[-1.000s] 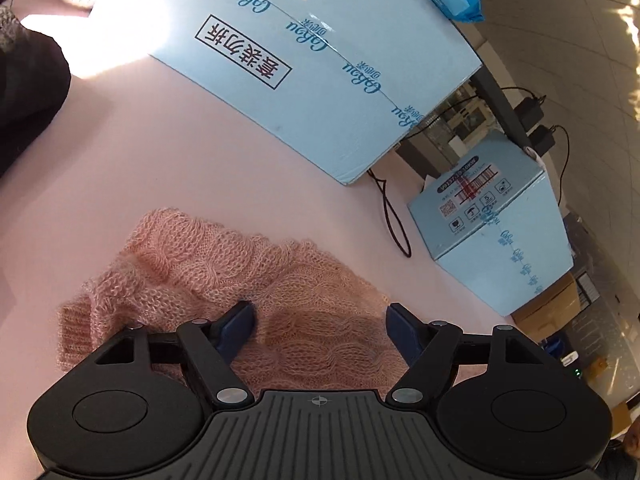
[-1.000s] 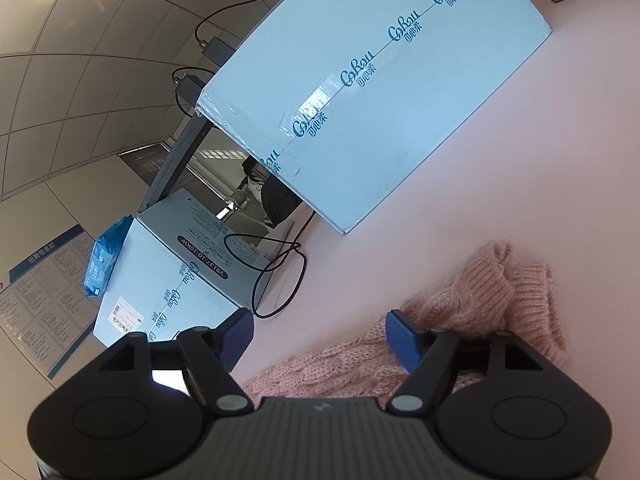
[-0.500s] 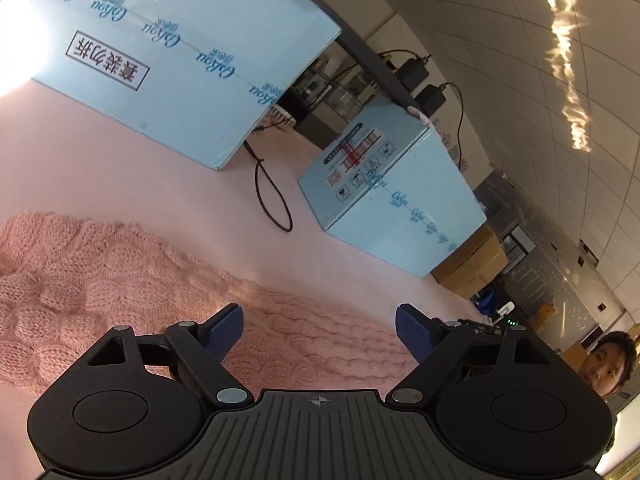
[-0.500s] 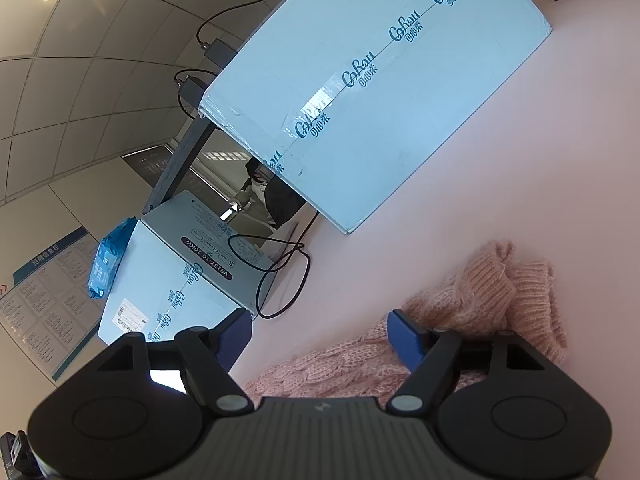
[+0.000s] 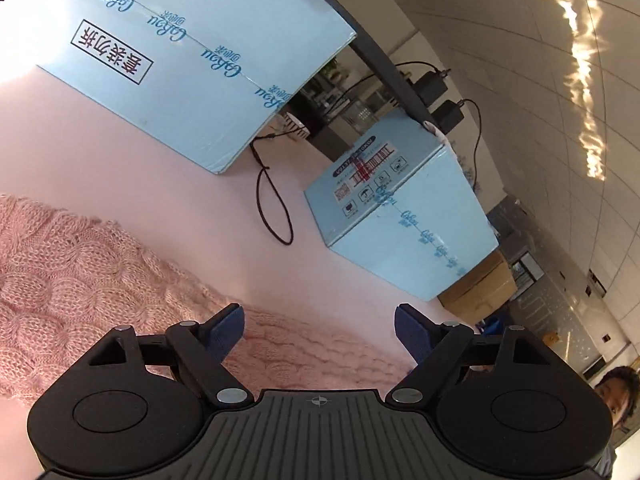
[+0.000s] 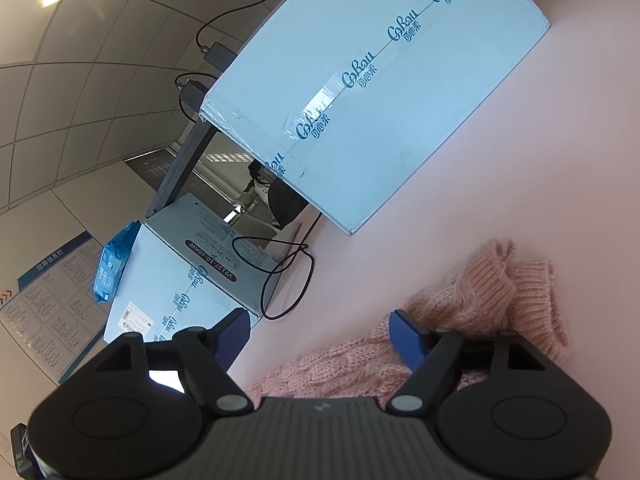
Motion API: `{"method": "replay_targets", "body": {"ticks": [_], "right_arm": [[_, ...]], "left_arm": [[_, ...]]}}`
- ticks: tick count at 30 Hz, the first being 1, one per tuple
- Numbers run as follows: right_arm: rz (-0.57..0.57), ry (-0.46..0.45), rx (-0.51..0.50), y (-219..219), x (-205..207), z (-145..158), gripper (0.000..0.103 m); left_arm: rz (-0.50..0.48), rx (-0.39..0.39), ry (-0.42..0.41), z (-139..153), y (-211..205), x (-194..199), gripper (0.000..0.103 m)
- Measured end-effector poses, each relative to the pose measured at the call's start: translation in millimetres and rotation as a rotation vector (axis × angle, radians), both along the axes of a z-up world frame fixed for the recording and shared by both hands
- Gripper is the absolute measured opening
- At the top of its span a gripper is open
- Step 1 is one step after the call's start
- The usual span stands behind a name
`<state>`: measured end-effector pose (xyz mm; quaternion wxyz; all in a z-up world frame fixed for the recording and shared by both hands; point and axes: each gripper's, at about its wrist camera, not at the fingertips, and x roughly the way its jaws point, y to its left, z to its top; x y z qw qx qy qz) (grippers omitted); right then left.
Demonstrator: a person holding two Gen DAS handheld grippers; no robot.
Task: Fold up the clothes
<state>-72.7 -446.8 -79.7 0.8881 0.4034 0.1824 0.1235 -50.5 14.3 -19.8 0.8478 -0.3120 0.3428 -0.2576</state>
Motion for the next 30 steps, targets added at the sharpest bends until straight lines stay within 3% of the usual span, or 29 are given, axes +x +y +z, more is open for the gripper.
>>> {"method": "replay_targets", "body": {"ticks": [1,3,10,12,15,16,19,21,24,27,30], "right_arm": [[0.000,0.000,0.000,0.0,0.0,0.1,0.078],[0.001,0.000,0.001,0.3,0.2,0.3,0.078],[0.003,-0.004,0.007,-2.5,-1.7,-3.2,0.079],[0.003,-0.005,0.017,-3.5,-2.8,-3.6,0.079],[0.000,-0.007,0.034,-5.9,-4.6,-4.8,0.079],[-0.001,-0.008,0.036,-6.3,-4.9,-5.0,0.079],[-0.001,-0.007,0.037,-7.3,-6.6,-5.7,0.079],[0.002,-0.007,0.039,-6.0,-3.6,-3.8,0.079],[-0.005,-0.013,0.056,-6.7,-3.8,-3.5,0.079],[-0.039,-0.052,0.136,-14.4,-11.1,-4.1,0.085],[-0.112,-0.125,0.216,-26.8,-24.2,-5.0,0.095]], "left_arm": [[0.022,0.003,0.060,-17.0,2.8,12.3,0.084],[0.026,-0.053,0.059,-34.7,11.5,19.4,0.082],[-0.017,-0.077,0.053,-19.2,19.8,11.9,0.082],[-0.005,-0.043,0.019,-7.9,26.0,6.8,0.083],[0.092,0.068,-0.099,5.9,35.6,-2.7,0.086],[0.111,0.091,-0.100,4.5,38.6,-1.6,0.086],[0.072,0.079,0.018,-24.4,48.0,15.3,0.086],[0.072,0.048,-0.027,-33.3,54.4,14.2,0.086],[0.078,0.045,-0.019,-31.0,54.9,13.6,0.086],[0.090,0.044,-0.024,-24.9,52.7,10.8,0.086],[0.097,0.017,-0.080,-12.0,52.7,-1.0,0.086]]}}
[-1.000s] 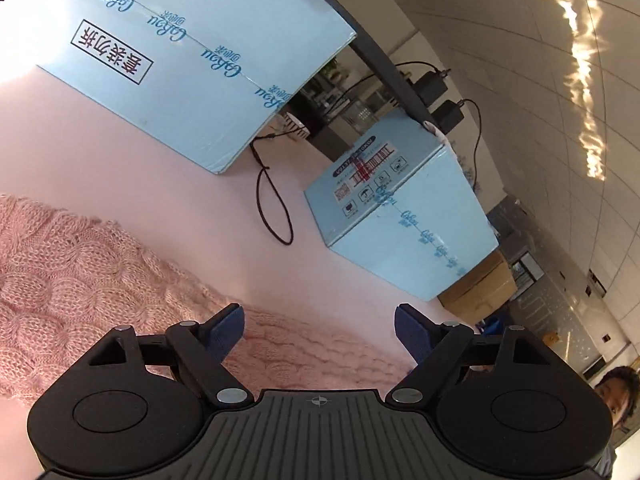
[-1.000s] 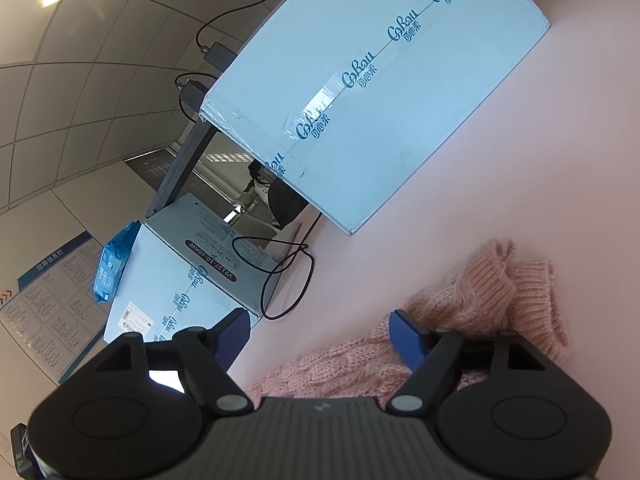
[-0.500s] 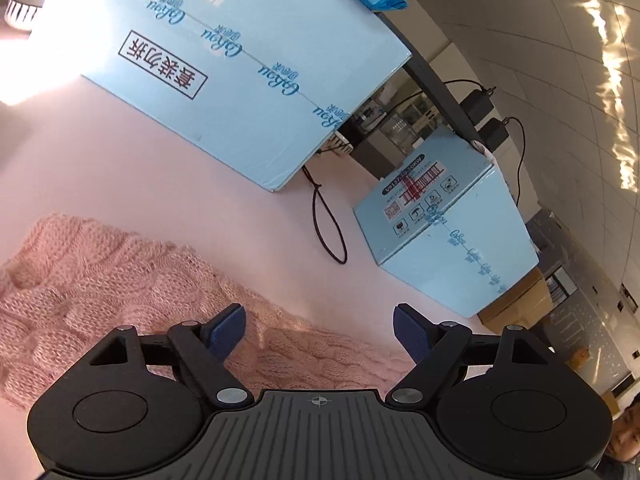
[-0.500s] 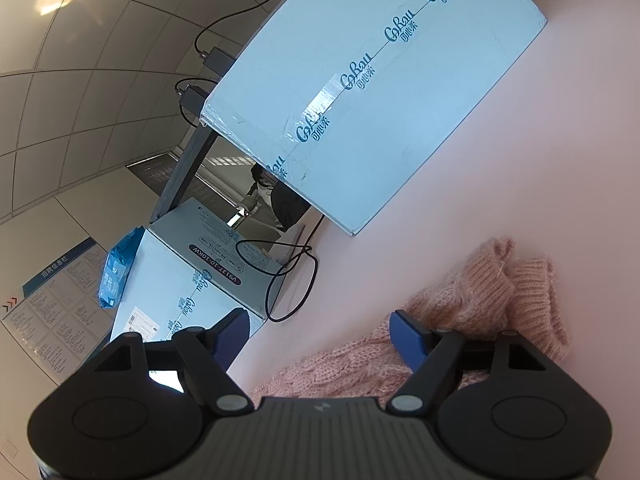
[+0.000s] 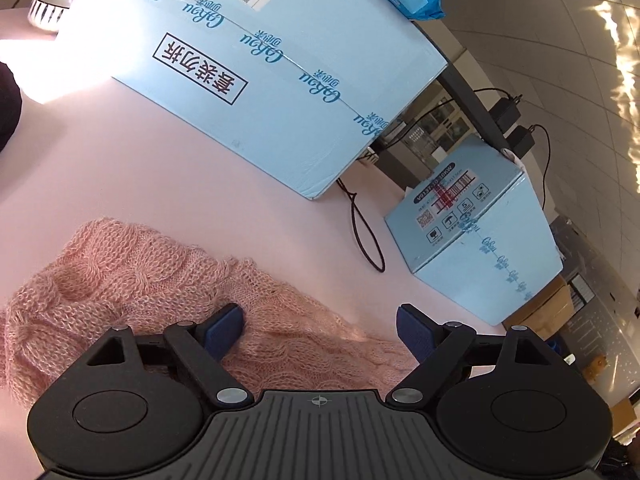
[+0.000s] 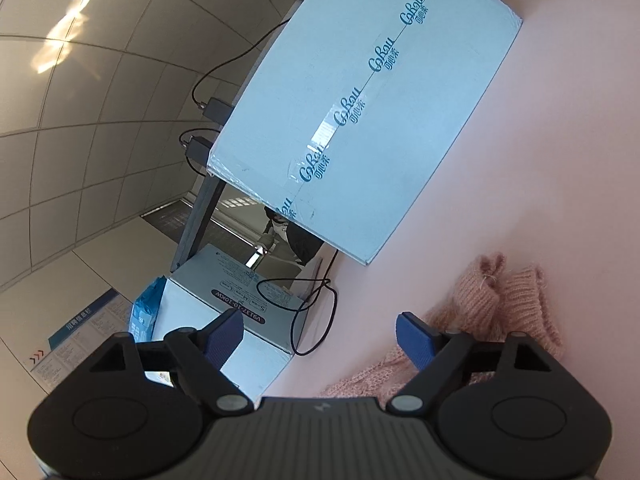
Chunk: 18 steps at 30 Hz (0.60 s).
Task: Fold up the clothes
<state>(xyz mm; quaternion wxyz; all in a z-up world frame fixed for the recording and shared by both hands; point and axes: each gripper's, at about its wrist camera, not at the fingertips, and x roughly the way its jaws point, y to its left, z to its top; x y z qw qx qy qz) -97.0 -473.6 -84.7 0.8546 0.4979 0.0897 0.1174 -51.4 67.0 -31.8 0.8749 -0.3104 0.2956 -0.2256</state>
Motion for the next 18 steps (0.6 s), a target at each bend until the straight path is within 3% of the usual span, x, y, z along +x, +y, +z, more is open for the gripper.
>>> {"method": "replay_targets", "body": {"ticks": [5,8,11,15,18], "right_arm": [[-0.065,0.016,0.087,-10.6,-19.2,-0.9,0.096],[-0.070,0.046,0.141,-12.7,-38.4,-1.1,0.096],[-0.075,0.168,0.161,-11.9,-54.5,0.6,0.094],[-0.097,0.323,0.077,-2.6,-61.0,13.2,0.094],[-0.109,0.442,-0.024,9.7,-44.1,19.2,0.094]], "left_arm": [[-0.077,-0.065,-0.086,10.5,-6.5,-12.8,0.087],[-0.103,-0.060,-0.081,-5.5,-13.6,-6.9,0.087],[-0.107,-0.097,-0.098,-23.6,-13.1,-0.9,0.087],[-0.120,-0.149,-0.094,-27.4,-6.5,1.5,0.087],[-0.131,-0.184,-0.092,-30.7,-1.6,1.5,0.087]]}}
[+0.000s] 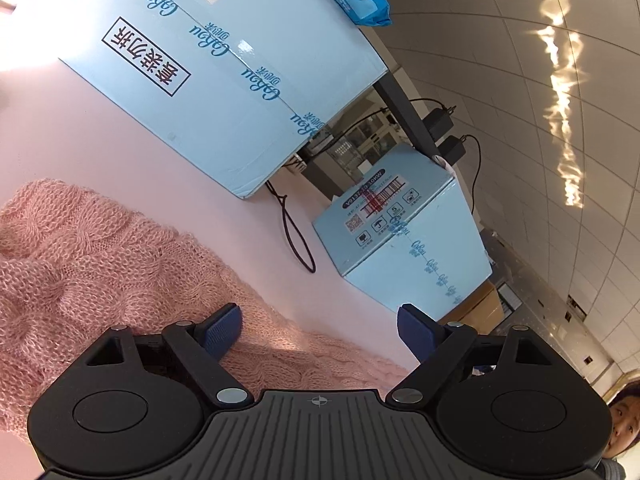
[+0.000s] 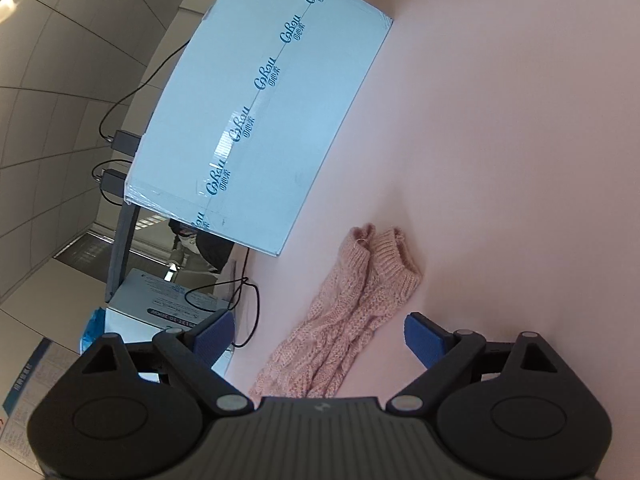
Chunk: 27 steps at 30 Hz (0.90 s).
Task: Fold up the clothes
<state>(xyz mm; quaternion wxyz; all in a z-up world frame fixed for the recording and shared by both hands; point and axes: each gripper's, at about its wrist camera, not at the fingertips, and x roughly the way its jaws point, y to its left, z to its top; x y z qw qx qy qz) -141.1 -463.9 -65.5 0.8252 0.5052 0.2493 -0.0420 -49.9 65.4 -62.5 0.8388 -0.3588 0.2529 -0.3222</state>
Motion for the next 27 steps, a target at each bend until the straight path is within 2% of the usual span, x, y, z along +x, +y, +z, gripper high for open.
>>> {"method": "replay_targets", "body": {"ticks": [3,11,15,17,19,20,22,23,24,27], "right_arm": [[-0.038,0.023,-0.058,13.8,9.9,3.2,0.103],[-0.155,0.035,-0.145,29.1,42.5,2.5,0.103],[-0.232,-0.021,-0.181,31.9,45.4,-1.6,0.103],[-0.233,-0.018,-0.224,37.1,47.8,-1.7,0.102],[-0.236,-0.013,-0.261,41.4,48.2,-2.4,0.088],[-0.240,-0.011,-0.264,41.2,48.5,-2.9,0.071],[-0.273,-0.001,-0.216,32.7,44.9,-11.4,0.028],[-0.282,0.001,-0.189,28.2,43.2,-15.3,0.022],[-0.279,-0.010,-0.160,23.4,40.8,-18.9,0.020],[-0.221,-0.033,-0.153,18.7,37.0,-20.5,0.018]], "left_arm": [[-0.007,-0.011,0.000,-0.6,1.4,-0.7,0.087],[-0.017,-0.019,-0.004,-1.2,1.4,-3.5,0.087],[-0.021,-0.033,0.001,-1.7,2.5,-3.5,0.087],[-0.024,-0.038,0.003,-2.2,3.1,-3.1,0.087],[-0.027,-0.042,0.005,-2.3,3.3,-2.9,0.088],[-0.029,-0.044,0.006,-2.3,3.4,-2.9,0.088],[-0.032,-0.046,0.006,-2.6,3.6,-2.6,0.088],[-0.034,-0.047,0.006,-2.5,3.6,-2.6,0.088],[-0.037,-0.049,0.006,-2.5,3.7,-2.5,0.088],[-0.043,-0.052,0.003,-2.8,3.8,-2.5,0.090]]}}
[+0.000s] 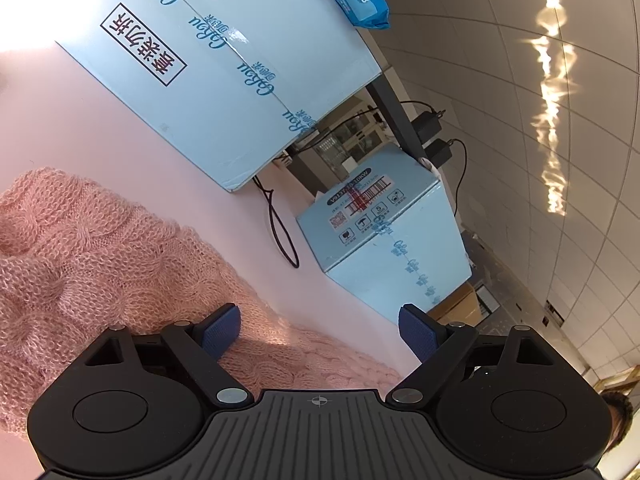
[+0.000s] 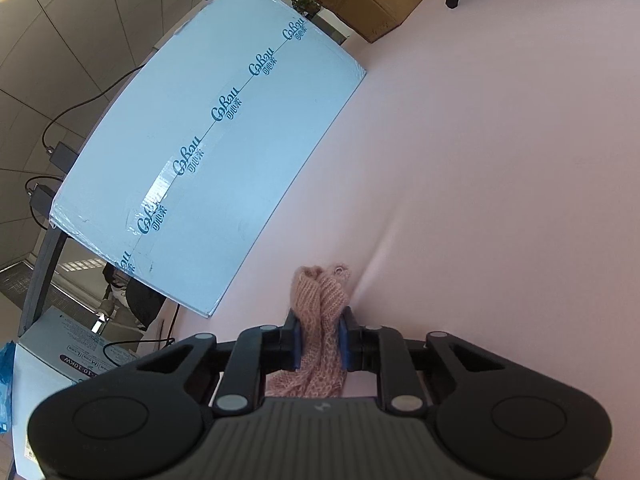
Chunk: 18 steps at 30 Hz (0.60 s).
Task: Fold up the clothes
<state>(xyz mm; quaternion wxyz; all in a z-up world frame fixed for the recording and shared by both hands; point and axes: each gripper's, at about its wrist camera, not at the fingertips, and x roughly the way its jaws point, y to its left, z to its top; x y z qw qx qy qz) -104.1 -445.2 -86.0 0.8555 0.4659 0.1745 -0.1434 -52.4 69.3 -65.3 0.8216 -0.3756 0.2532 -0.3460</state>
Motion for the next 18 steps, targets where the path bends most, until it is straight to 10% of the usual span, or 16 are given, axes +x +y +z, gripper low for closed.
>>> {"method": "replay_targets", "body": {"ticks": [8,18], "right_arm": [[-0.031,-0.129,0.251,-34.1,-35.9,-11.2,0.016],[-0.180,-0.202,0.255,-102.5,-83.4,-6.3,0.016]], "left_arm": [[-0.047,-0.005,-0.025,0.7,-4.7,0.0,0.091],[-0.268,-0.009,0.005,8.9,-63.1,-5.9,0.091]]}}
